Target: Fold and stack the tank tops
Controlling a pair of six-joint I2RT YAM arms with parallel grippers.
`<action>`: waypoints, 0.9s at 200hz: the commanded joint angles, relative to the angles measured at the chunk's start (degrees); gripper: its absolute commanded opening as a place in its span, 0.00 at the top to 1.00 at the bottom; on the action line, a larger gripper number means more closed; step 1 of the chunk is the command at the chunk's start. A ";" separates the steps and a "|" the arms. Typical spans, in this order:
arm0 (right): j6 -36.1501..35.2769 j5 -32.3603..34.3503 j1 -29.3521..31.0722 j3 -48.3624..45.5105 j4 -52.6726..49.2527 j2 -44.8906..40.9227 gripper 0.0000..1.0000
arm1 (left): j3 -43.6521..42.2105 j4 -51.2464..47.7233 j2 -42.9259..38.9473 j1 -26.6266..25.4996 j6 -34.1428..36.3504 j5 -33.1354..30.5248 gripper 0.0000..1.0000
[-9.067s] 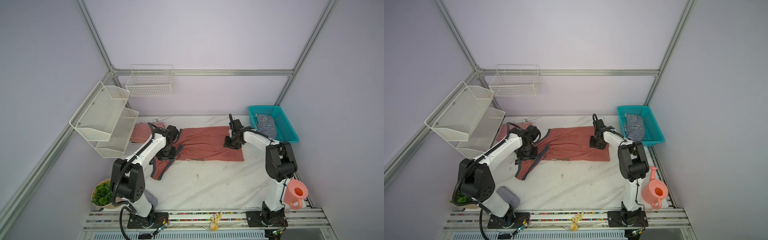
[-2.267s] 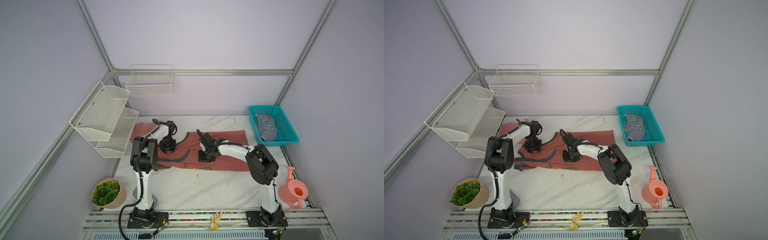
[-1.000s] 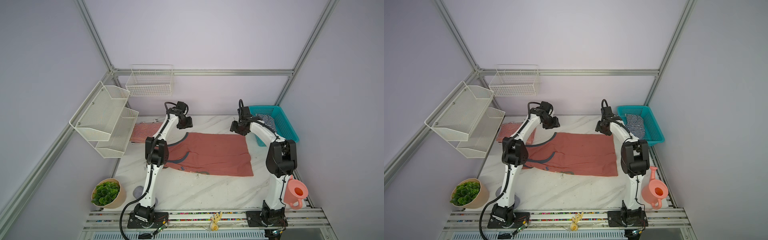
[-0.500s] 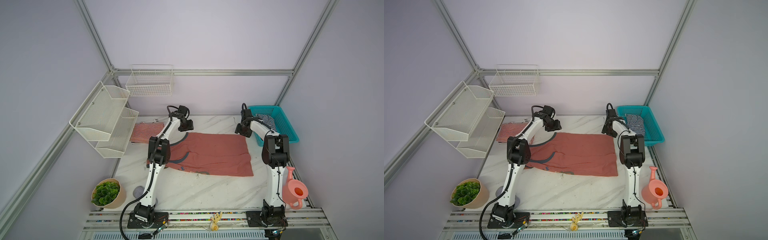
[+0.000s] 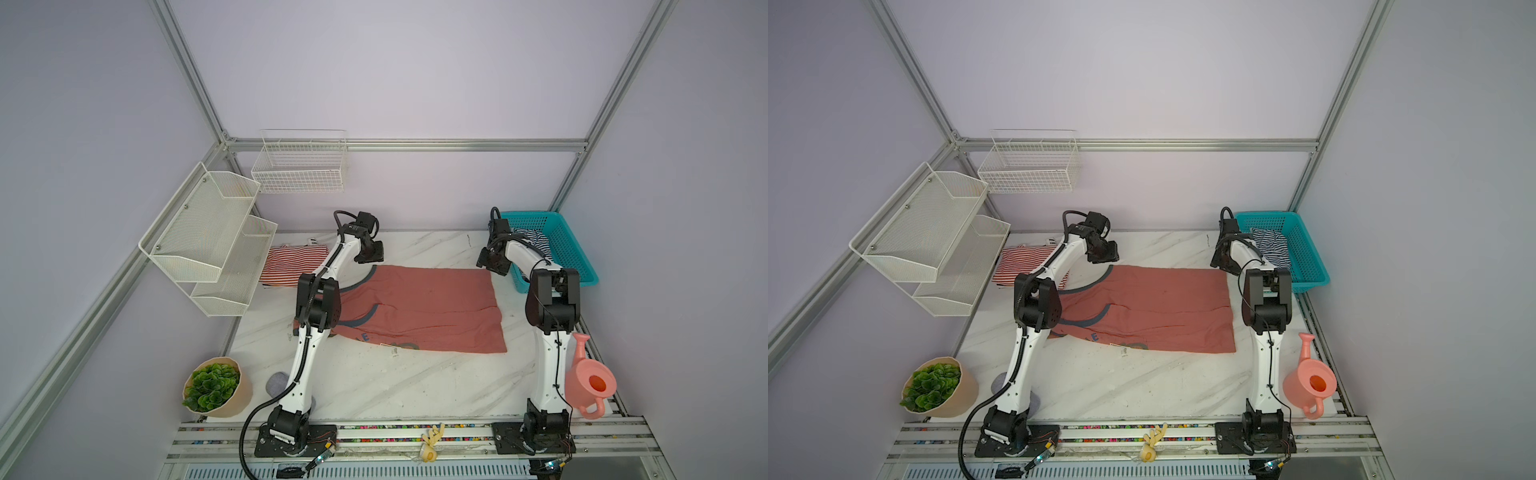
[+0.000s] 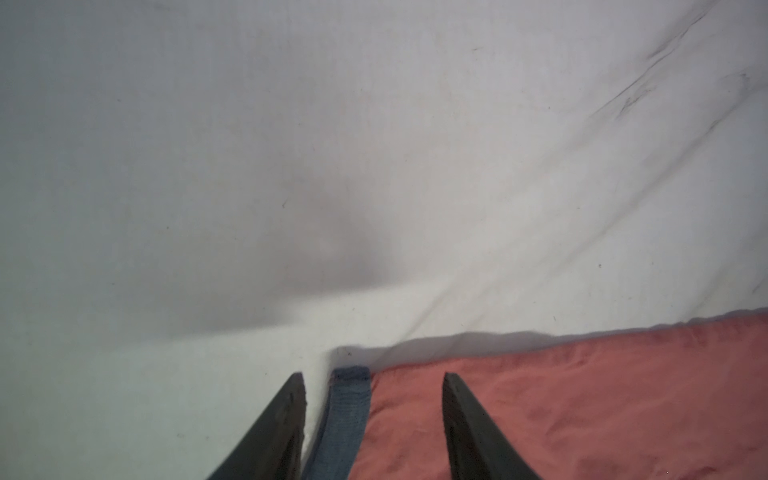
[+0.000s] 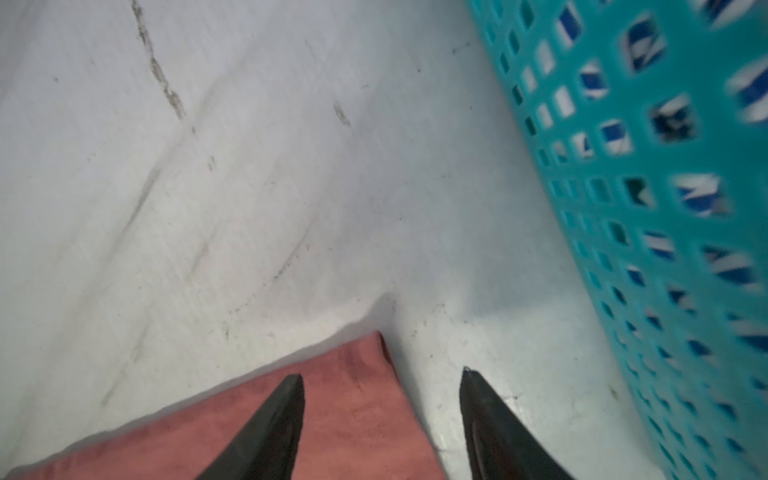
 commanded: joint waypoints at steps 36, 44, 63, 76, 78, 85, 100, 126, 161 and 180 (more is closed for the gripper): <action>-0.74 -2.27 -0.74 2.56 -1.27 3.29 0.48 | -0.53 -3.07 -1.17 0.25 2.18 -0.83 0.49; -0.76 -2.58 -0.74 2.56 -1.28 3.45 0.49 | -0.50 -3.49 -1.08 0.16 2.34 -0.81 0.49; -0.94 -3.12 -0.74 2.26 -1.09 3.77 0.50 | -0.44 -4.14 -0.68 0.13 2.75 -0.81 0.51; -1.11 -3.43 -0.73 1.90 -0.83 4.01 0.51 | -0.33 -4.52 -0.30 0.13 2.96 -0.51 0.52; -1.18 -3.47 -0.74 1.94 -0.85 4.02 0.52 | -0.38 -4.57 -0.22 0.13 3.04 -0.47 0.52; -1.16 -3.57 -0.74 1.86 -0.77 3.98 0.53 | -0.30 -4.72 -0.06 0.04 3.11 -0.26 0.53; -1.23 -3.48 -0.74 1.73 -0.58 4.08 0.56 | -0.20 -5.06 0.32 -0.04 3.62 -0.28 0.54; -1.24 -3.50 -0.74 1.97 -0.57 4.10 0.63 | 0.10 -6.05 0.86 -0.22 4.35 -0.30 0.58; -1.27 -3.69 -0.74 2.21 -0.67 4.02 0.68 | 0.79 -7.40 1.68 -0.22 4.65 -1.56 0.54; -1.40 -4.01 -0.74 1.87 -0.68 3.74 0.69 | 1.92 -7.37 2.68 -0.20 3.77 -1.62 0.51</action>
